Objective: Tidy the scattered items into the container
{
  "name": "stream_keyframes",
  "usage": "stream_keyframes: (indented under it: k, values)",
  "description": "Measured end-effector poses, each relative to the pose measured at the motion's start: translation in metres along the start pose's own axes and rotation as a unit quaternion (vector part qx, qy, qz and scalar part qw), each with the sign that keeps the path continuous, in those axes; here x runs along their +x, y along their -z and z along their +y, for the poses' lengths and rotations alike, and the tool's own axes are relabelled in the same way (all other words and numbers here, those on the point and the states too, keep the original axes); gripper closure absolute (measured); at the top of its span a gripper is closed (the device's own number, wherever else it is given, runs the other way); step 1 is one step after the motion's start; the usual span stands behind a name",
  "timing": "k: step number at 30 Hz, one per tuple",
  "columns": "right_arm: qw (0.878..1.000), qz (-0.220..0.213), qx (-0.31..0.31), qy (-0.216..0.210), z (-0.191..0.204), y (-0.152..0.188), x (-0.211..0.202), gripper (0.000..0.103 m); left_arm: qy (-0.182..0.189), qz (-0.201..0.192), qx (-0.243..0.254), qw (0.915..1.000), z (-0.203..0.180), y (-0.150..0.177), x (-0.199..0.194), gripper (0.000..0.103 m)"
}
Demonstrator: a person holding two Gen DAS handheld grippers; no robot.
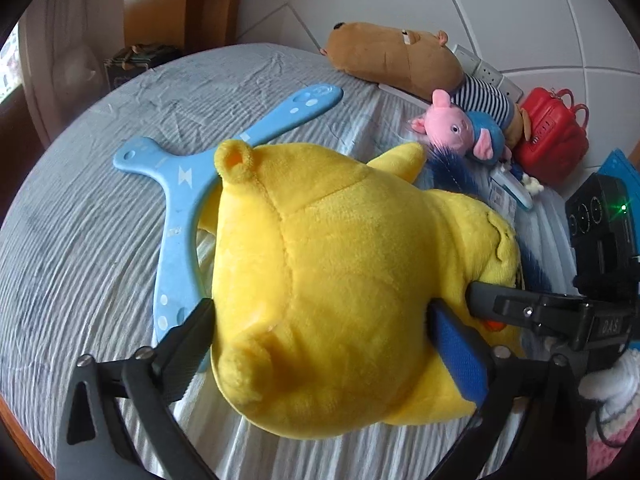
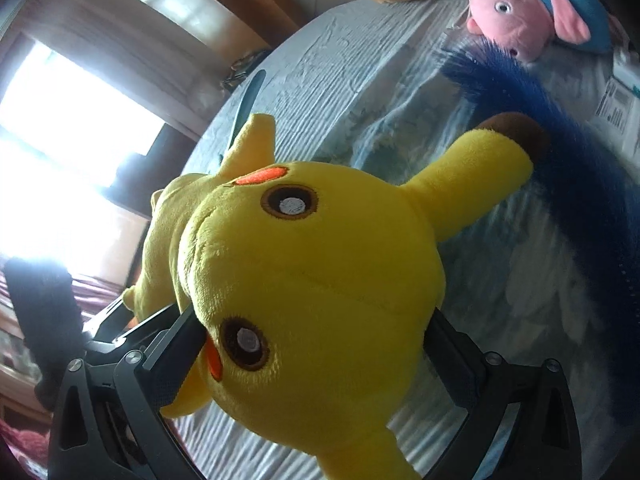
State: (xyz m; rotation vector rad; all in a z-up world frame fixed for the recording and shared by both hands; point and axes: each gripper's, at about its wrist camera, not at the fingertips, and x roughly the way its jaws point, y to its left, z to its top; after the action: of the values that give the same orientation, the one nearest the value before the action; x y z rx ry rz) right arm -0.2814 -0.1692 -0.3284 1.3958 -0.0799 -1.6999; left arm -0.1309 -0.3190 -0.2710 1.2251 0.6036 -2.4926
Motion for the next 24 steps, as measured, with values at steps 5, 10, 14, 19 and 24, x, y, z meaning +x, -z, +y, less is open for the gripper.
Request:
stream_keyframes:
  k: [5,10,14,19,24]
  values:
    - [0.998,-0.037,-0.027,0.040,0.023,0.012,-0.013,0.007,-0.003,-0.006,0.012,0.9999,-0.006,0.005,-0.020,0.020]
    - [0.995,-0.069,-0.042,0.050,0.044,0.025,-0.042,0.008,0.007,-0.033,0.047,0.9983,-0.018,0.005,-0.055,0.022]
    - [0.991,-0.109,-0.049,0.067,0.066,0.031,-0.079,0.009,0.031,-0.060,0.074,0.9950,-0.031,-0.002,-0.087,0.025]
    - [0.981,-0.152,-0.046,0.110,0.087,0.048,-0.124,0.010,0.072,-0.054,0.118,0.9889,-0.052,-0.003,-0.105,0.036]
    - [0.982,-0.099,0.029,0.156,0.060,0.078,-0.107,0.014,0.072,-0.019,0.126,0.9892,-0.051,0.008,-0.084,0.044]
